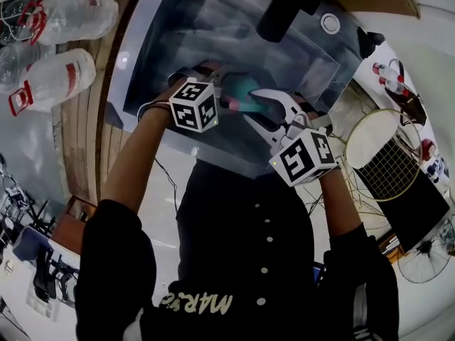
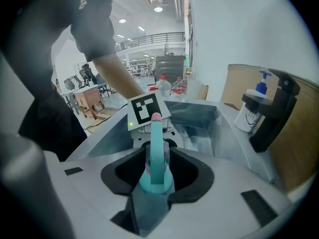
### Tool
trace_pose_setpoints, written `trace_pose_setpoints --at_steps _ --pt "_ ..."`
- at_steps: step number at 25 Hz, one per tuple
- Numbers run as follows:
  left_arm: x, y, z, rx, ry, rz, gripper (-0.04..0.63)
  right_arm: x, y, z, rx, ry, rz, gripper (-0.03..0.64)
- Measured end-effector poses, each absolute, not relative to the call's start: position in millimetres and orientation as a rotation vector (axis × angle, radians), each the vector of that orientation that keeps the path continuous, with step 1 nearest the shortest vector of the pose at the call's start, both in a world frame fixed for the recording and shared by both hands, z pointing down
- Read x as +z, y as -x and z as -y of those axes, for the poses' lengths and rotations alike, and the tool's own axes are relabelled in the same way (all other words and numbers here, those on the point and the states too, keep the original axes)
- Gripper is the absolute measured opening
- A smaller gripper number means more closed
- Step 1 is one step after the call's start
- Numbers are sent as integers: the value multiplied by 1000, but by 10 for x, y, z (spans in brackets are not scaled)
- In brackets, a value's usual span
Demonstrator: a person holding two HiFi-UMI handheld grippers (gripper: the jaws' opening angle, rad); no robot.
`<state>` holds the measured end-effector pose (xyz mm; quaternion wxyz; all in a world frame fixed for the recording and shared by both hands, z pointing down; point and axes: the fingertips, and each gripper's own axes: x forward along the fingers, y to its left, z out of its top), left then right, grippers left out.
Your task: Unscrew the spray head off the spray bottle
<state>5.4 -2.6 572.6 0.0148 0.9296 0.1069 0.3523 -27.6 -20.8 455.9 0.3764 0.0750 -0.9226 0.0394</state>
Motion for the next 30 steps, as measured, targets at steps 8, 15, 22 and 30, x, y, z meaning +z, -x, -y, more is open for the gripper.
trace_pose_setpoints --at_steps 8,15,22,30 --pt "5775 -225 27 1001 -3012 -347 387 4728 240 211 102 -160 2331 163" --pt "5765 -231 20 963 -3025 -388 387 4760 213 172 54 -80 2325 152" --pt "5770 -233 17 905 -3016 -428 387 4760 173 152 1 114 2377 147" --pt "5780 -227 3 914 -3018 -465 386 4761 156 108 -65 327 2392 144"
